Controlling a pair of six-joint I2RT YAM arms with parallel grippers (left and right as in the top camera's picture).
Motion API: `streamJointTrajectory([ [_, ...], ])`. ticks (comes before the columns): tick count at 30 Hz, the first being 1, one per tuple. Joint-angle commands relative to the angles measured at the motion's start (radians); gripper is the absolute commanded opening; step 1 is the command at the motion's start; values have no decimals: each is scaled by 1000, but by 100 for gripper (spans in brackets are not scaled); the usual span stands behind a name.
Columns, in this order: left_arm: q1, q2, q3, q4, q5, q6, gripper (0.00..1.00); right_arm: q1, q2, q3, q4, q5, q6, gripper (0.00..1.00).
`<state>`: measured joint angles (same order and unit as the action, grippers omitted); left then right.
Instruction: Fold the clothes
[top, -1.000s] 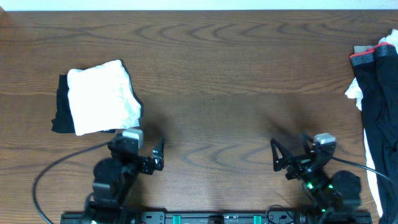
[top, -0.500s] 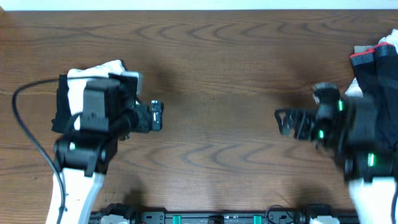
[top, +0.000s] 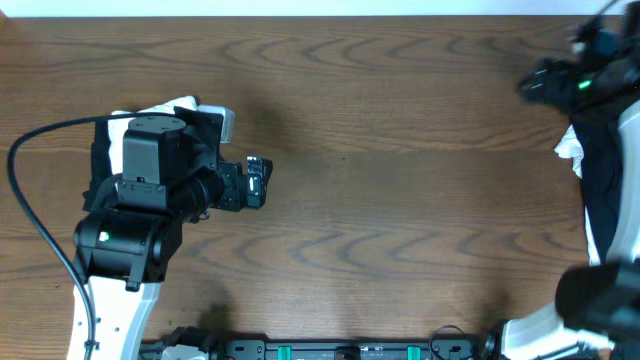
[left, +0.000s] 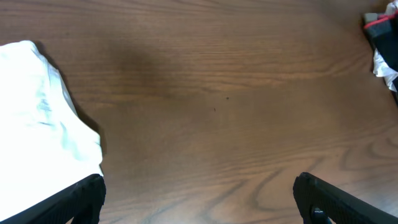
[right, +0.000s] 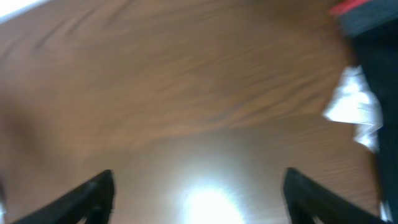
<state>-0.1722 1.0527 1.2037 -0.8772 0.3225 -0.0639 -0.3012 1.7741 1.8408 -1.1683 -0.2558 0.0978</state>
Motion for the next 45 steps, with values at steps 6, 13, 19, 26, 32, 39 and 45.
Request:
streamJointTrajectory([
  [6, -3, -8, 27, -59, 18, 16, 98, -205, 218, 127, 193, 39, 34, 79],
  [13, -3, -8, 27, -127, 18, 13, 98, -268, 348, 127, 392, 54, 13, 80],
  [19, -3, -8, 27, -132, 18, 13, 98, -268, 455, 127, 502, 181, -2, 84],
  [26, -3, -8, 27, -131, 18, 13, 98, -268, 562, 127, 598, 200, -1, 82],
  [32, -3, -8, 27, -131, 18, 5, 98, -265, 607, 127, 673, 199, 21, 75],
  [39, -3, -8, 27, -132, 23, -3, 98, -260, 600, 130, 679, 168, 21, 5],
  [45, -3, -8, 27, -129, 33, -5, 98, -243, 447, 140, 637, -42, 2, 1],
])
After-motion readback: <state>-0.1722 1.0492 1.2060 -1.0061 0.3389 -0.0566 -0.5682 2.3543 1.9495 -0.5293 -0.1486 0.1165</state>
